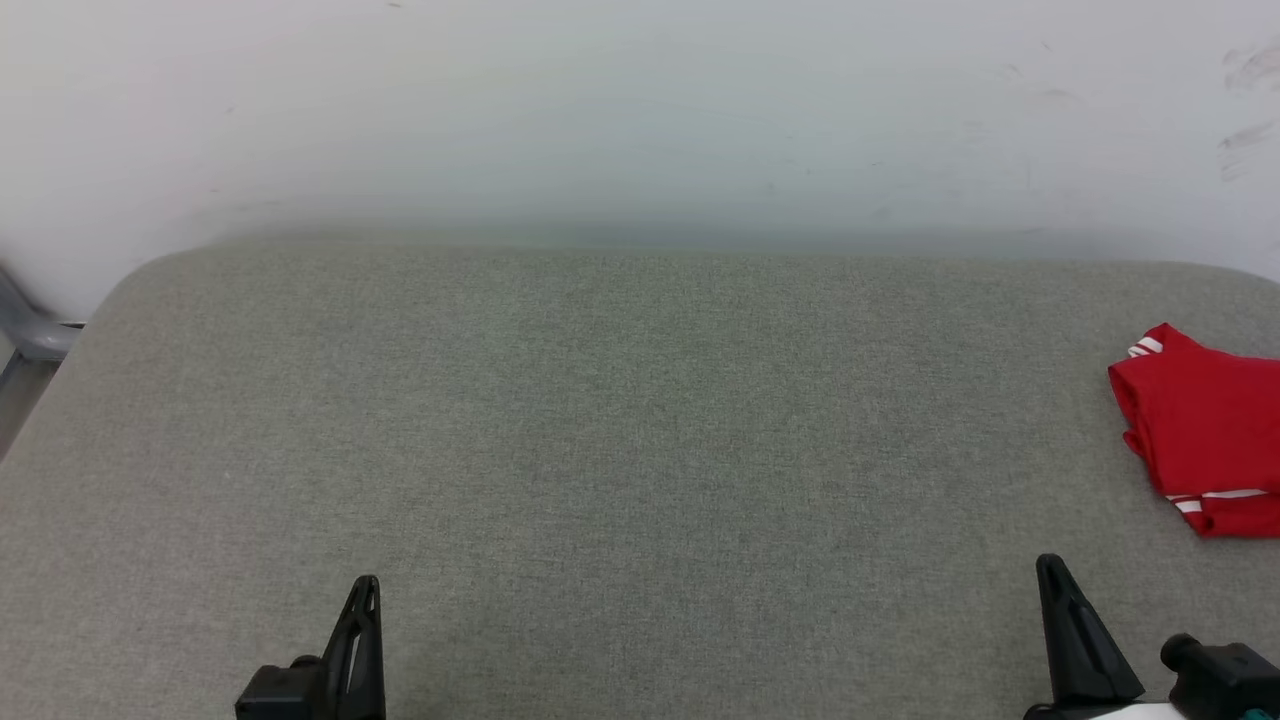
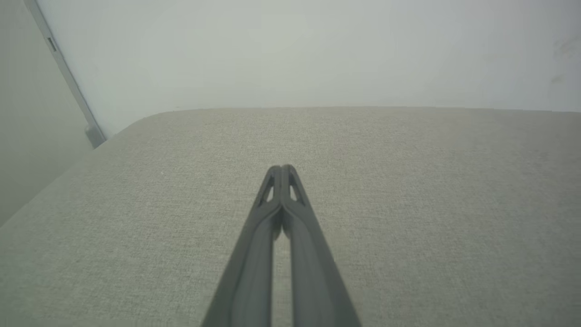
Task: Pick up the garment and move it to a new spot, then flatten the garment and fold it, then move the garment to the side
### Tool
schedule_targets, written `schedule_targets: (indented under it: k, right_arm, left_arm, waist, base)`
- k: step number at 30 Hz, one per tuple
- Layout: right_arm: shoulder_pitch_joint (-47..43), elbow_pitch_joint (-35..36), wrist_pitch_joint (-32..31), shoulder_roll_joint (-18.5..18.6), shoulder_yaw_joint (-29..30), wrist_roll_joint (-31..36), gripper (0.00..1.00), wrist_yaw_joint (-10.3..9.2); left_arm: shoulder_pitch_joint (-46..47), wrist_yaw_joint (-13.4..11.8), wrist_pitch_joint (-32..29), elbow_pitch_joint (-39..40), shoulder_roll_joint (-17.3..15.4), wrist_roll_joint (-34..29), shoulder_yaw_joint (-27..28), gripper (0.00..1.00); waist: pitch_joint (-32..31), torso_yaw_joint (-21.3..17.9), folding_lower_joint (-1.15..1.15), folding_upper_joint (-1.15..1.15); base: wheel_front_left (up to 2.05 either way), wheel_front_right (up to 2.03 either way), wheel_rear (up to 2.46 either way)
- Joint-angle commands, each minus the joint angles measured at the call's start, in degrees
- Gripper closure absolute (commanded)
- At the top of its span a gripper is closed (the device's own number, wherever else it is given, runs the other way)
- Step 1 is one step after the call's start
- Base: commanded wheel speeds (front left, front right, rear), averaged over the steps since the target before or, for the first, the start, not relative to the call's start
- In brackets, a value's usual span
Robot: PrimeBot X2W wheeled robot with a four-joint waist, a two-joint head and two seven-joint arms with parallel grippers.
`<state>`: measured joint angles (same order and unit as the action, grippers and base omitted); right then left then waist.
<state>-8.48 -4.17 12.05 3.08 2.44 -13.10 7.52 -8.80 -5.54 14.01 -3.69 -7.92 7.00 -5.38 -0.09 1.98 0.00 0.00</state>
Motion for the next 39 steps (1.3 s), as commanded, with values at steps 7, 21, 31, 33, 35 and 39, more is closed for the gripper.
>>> schedule_targets:
  k: [7,21,31,33,35,39]
  right_arm:
    - [2.2,-0.3,-1.4,0.6,-0.1,-9.0,1.00,0.00]
    - [4.8,-2.2,-4.2,1.1,-0.1,-24.1,1.00,-0.01]
    - [6.3,-3.3,-5.9,1.3,0.0,-32.7,1.00,-0.01]
    - [6.6,-3.5,-6.3,1.4,0.0,-34.4,1.00,-0.01]
    - [7.0,-3.7,-6.6,1.4,0.1,-35.9,1.00,-0.02]
    - [7.5,-4.1,-7.2,1.4,0.1,-39.0,1.00,-0.02]
  left_arm:
    - [2.4,1.3,-1.6,-0.3,0.0,9.5,0.8,1.00]
    - [5.3,3.8,-4.8,-2.7,0.3,25.8,2.2,1.00]
    - [6.8,5.2,-6.7,-3.7,0.6,35.1,3.1,1.00]
    - [7.0,5.5,-7.0,-3.9,0.7,36.8,3.3,1.00]
    - [7.3,5.8,-7.4,-4.1,0.7,38.5,3.5,1.00]
    - [7.8,6.2,-8.1,-4.5,0.9,41.8,3.8,1.00]
  waist:
    - [0.0,-0.1,0.00,0.00]
    - [0.0,-0.4,0.00,0.00]
    - [0.1,-0.5,0.00,0.00]
    - [0.1,-0.6,0.00,0.00]
    - [0.1,-0.6,0.00,0.00]
    - [0.1,-0.6,0.00,0.00]
  base:
    - [0.00,0.00,0.00]
    - [0.00,0.00,0.00]
    - [0.00,0.00,0.00]
    - [0.00,0.00,0.00]
    - [0.00,0.00,0.00]
    - [0.00,0.00,0.00]
